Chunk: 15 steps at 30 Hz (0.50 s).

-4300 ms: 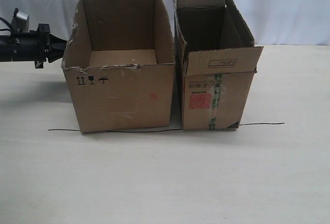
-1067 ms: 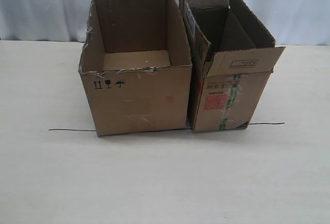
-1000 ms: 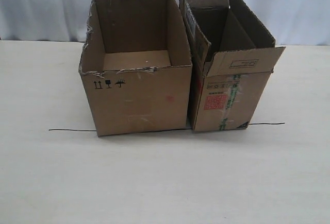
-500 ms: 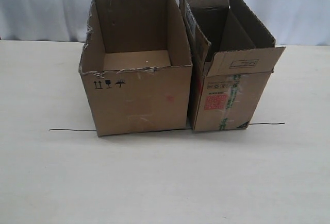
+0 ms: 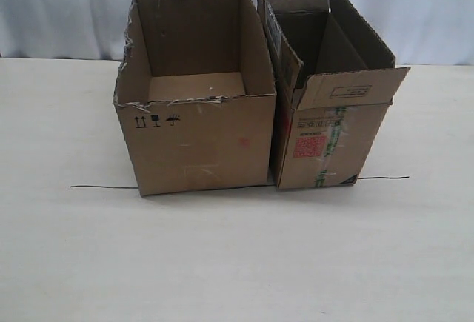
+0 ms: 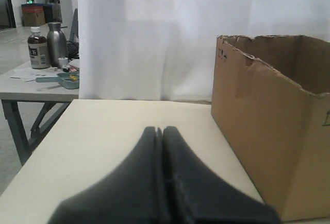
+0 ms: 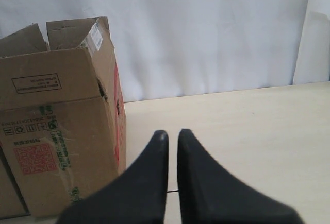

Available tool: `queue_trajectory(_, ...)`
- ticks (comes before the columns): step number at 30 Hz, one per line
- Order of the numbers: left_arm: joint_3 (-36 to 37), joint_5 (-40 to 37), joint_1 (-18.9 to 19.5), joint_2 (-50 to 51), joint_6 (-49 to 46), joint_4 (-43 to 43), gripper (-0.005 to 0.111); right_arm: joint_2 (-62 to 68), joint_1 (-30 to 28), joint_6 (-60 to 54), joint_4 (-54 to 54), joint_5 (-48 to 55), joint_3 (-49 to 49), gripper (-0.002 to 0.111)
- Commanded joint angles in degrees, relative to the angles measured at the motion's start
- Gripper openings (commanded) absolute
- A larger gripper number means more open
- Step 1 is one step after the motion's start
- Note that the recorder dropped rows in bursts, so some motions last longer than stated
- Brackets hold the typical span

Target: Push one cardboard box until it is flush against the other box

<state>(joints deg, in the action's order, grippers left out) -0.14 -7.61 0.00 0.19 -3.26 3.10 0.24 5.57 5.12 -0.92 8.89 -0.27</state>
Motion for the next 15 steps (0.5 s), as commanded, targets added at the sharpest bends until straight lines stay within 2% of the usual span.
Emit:
queue_trajectory(1, 0.1, -0.7, 0.1, -0.2, 3.7, -3.1, 0.000, -0.2, -0.1, 0.0, 0.1, 0.2, 0.3, 0.005)
queue_trajectory(15, 0.1, -0.6, 0.1, -0.2, 3.3, -3.5, 0.000, -0.2, -0.1, 0.0, 0.1, 0.2, 0.3, 0.005)
